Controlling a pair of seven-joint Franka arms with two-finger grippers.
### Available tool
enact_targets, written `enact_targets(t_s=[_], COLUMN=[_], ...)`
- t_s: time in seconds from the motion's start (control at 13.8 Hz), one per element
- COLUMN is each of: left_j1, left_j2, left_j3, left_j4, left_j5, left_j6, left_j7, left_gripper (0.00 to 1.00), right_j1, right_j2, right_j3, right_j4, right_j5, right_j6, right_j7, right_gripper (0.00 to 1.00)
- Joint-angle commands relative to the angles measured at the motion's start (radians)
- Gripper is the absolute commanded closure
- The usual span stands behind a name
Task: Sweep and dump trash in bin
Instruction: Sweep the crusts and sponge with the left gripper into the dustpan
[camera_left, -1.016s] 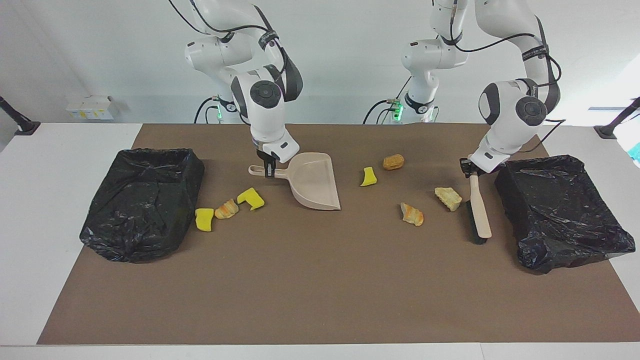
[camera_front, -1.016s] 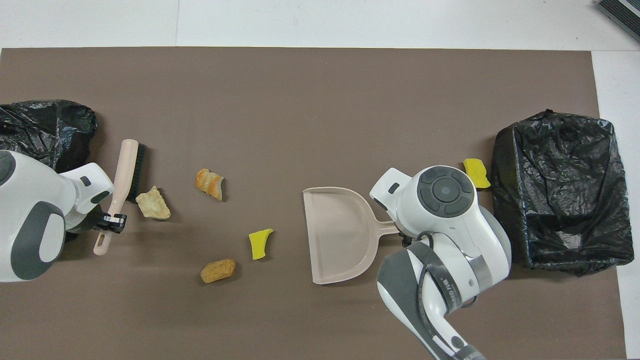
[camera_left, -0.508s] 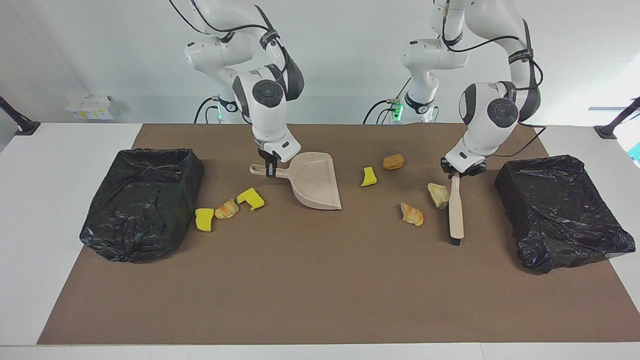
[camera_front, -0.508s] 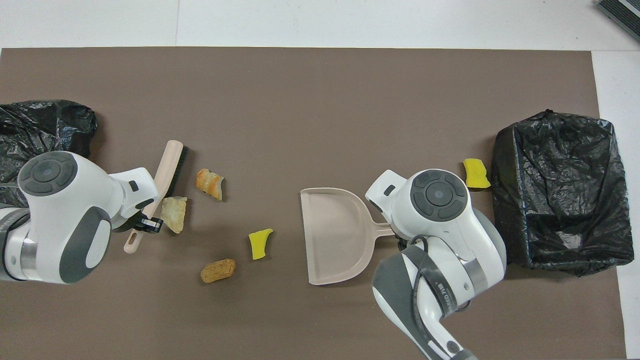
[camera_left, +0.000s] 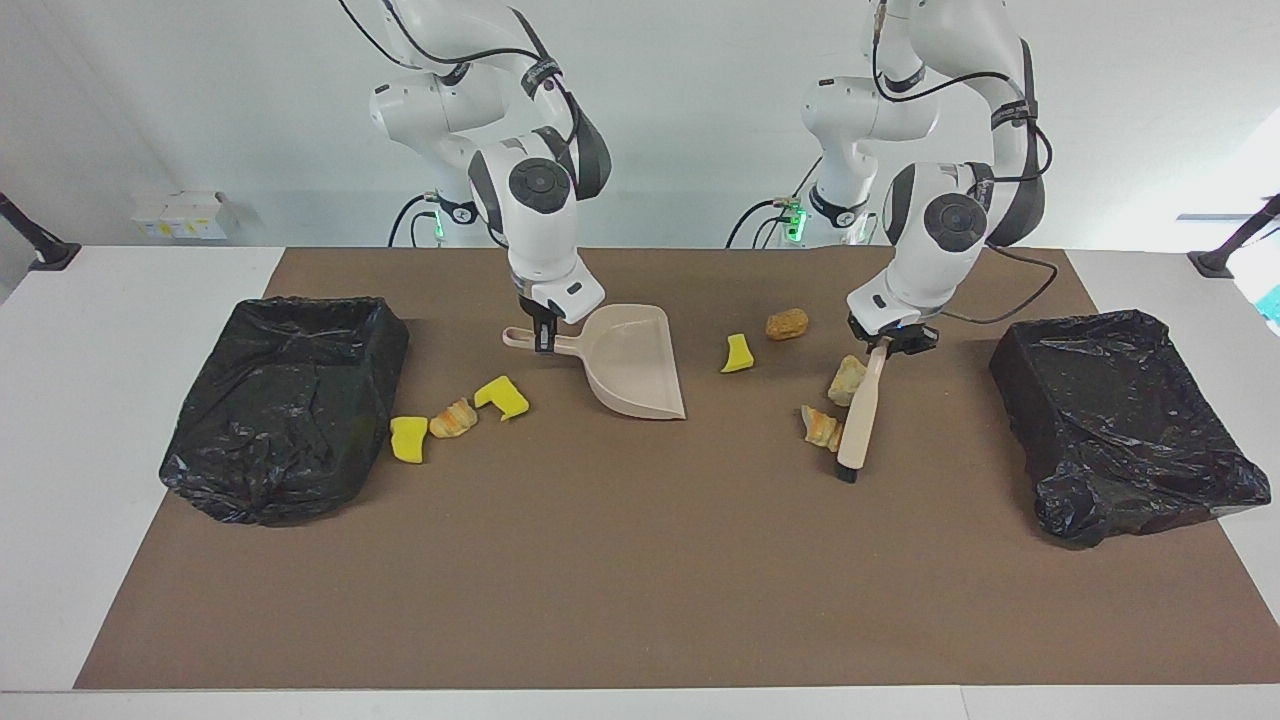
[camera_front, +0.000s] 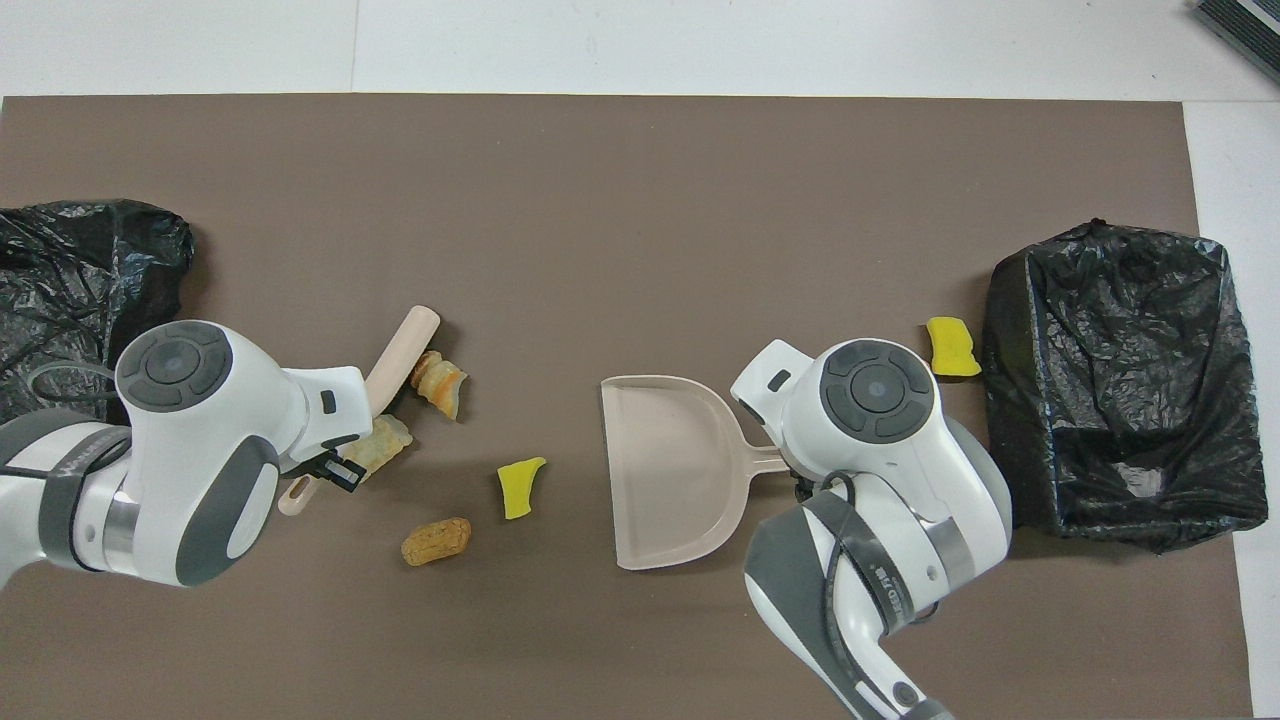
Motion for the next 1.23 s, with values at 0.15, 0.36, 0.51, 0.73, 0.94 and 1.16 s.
enact_targets(t_s=[0.15, 0.36, 0.51, 0.73, 0.94, 1.16], left_j1=[-0.131, -0.194, -0.21, -0.196, -0.19, -0.124], left_j2=[-0.121, -0.124, -0.125, -0.126, -0.126, -0.17], left_j3=[0.01, 0.01, 0.01, 0.013, 0.021, 0.044], left_j4=[-0.139, -0.138, -0.13, -0.104, -0.02, 0.009], left_j5=[0.012, -0.018, -0.028, -0.035, -0.037, -0.038], left_j6=[-0.019, -0.016, -0.023, -0.074, -0.161, -0.218], left_j7=[0.033, 0.01, -0.021, -0.035, -0.103, -0.159], left_gripper=[1.0, 1.0, 1.0, 1.0, 1.0, 1.0], right_j1=[0.002, 0.0, 0.002, 0.0, 0.002, 0.002], right_j2=[-0.021, -0.021, -0.021, -0.021, -0.021, -0.021], right_j3=[0.004, 0.004, 0.004, 0.004, 0.004, 0.004], right_j4=[-0.016, -0.016, -0.016, -0.016, -0.016, -0.016], right_j5=[-0.003, -0.003, -0.003, -0.003, -0.003, -0.003], right_j6=[-0.008, -0.008, -0.008, -0.01, -0.014, -0.014], right_j7=[0.037, 0.035, 0.035, 0.035, 0.035, 0.035], right_gripper=[1.0, 1.0, 1.0, 1.0, 1.0, 1.0])
